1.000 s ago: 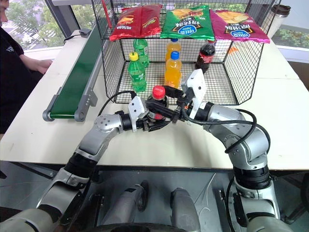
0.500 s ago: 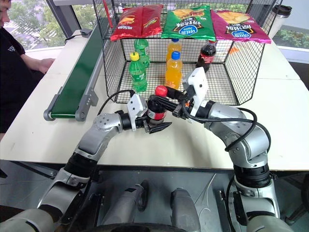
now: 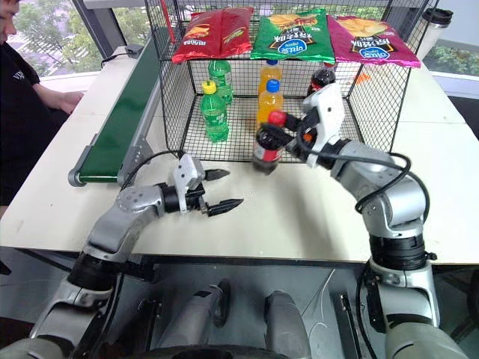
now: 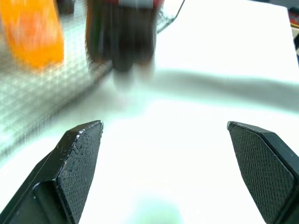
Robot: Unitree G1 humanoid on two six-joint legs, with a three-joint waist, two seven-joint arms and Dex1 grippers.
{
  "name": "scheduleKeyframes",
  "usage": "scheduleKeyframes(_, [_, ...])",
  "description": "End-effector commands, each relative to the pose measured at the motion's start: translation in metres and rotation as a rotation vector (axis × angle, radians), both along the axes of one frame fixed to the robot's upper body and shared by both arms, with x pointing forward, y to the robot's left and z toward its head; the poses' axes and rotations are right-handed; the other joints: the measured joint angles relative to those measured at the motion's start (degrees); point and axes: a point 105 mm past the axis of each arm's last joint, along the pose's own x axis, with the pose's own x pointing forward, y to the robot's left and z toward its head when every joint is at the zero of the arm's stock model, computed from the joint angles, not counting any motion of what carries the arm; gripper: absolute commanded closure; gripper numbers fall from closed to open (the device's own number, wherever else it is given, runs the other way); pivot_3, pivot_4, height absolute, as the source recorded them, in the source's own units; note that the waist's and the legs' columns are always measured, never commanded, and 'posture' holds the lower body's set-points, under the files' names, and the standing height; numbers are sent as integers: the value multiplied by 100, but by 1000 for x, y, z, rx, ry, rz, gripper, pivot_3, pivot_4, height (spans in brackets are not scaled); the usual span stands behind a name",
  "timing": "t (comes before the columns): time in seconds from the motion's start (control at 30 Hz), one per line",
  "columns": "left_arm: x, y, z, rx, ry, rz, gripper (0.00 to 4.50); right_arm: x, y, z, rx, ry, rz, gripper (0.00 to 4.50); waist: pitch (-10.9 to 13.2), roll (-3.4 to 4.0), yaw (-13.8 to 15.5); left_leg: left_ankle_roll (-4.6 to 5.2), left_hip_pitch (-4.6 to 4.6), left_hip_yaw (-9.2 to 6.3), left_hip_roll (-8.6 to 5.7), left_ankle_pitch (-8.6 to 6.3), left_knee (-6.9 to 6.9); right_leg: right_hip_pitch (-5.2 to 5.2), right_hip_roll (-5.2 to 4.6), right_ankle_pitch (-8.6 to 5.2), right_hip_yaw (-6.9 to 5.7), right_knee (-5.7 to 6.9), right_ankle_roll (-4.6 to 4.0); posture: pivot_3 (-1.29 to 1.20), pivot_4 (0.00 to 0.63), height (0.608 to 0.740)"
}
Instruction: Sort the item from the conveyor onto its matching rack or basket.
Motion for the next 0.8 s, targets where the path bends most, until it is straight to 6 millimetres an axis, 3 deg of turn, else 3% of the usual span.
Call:
scheduleKeyframes(0.03, [1, 5, 24, -59, -66, 38, 76, 15, -29, 25, -23, -127, -127, 3354, 0, 0, 2, 0, 0, 0, 0, 0, 0, 1, 0, 0, 0, 0, 0, 0, 150, 738])
scheduleKeyframes(0.2, [8, 14, 31, -117, -81, 139, 76, 41, -64, 20, -30, -136, -285, 3354, 0, 0, -9, 0, 1, 3, 0, 0, -2, 0, -1, 1, 0, -1, 1, 0, 150, 738])
scheduleKeyframes(0.37, [9, 8, 35, -161, -102, 188, 76, 61, -86, 17, -23, -147, -409, 3354, 1, 4, -8, 0, 3, 8, 0, 2, -2, 0, 3, 2, 4, 3, 4, 0, 150, 738])
scheduleKeyframes(0.8, [5, -7, 37, -190, -104, 162, 76, 76, -94, 16, -7, -157, -460, 3354, 1, 4, -17, -1, 7, 10, 0, 3, -1, 1, 7, 2, 6, 13, 4, 0, 150, 738])
